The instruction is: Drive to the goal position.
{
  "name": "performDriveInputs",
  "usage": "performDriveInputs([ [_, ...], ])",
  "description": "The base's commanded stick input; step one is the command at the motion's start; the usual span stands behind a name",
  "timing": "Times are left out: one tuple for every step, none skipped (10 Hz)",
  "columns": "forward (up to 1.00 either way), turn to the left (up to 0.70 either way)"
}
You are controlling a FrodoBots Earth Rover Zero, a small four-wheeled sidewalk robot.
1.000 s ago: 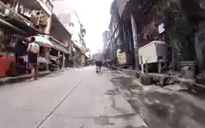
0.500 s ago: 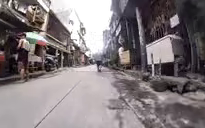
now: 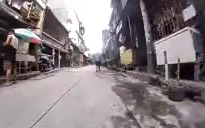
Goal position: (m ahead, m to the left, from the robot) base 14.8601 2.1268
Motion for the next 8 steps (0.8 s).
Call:
performDriveInputs([
  [1.0,0.27],
  [1.0,0.0],
  [1.0,0.0],
  [1.0,0.0],
  [1.0,0.0],
  [1.0,0.22],
  [1.0,0.07],
  [1.0,0.0],
])
